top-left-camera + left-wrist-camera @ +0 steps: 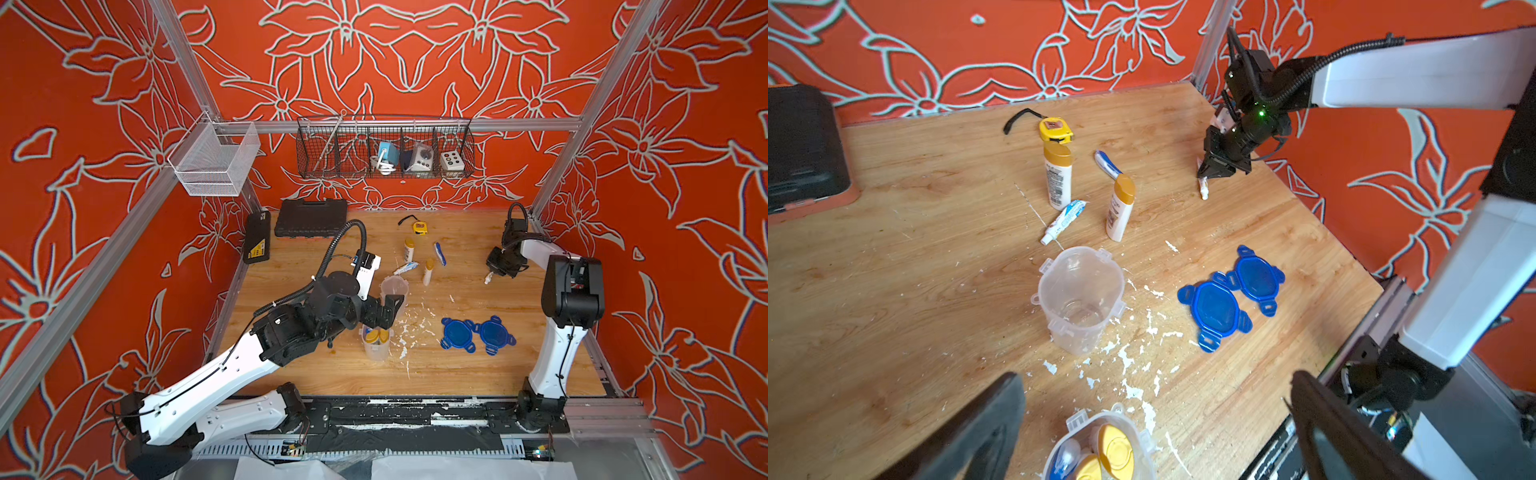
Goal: Pack away toiletry kits
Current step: Pick up the toiletry item from the center of the board.
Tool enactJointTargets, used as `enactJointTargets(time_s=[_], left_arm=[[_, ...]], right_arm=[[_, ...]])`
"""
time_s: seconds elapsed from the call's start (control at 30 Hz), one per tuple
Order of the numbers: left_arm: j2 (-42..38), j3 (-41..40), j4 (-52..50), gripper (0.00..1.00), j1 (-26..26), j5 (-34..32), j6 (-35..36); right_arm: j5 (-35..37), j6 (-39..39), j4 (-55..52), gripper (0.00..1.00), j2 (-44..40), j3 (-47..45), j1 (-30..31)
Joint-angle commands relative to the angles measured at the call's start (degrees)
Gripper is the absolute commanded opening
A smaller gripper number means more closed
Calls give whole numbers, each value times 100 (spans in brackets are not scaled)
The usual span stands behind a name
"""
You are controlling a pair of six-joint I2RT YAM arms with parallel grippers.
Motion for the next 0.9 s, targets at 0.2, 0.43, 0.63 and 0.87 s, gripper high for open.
enactJointTargets(time_s=[0.2,0.43,0.63,0.87], left_arm=[[-165,-221,604,98,16,970,404],[-117,-339,1315,98,-148,871,723],[438,-274,1826,98,-480,676,849],[1114,-431,2789,98,-961,-73,664]], right_arm=[[-1626,795,234,10,-2431,-1756,42],[-2209,2176,431,10,-4336,-2958,671],[-2332,2892,113,11,-5426,-3052,965],[-2388,3501,36,11,-5746,-2688,1323]])
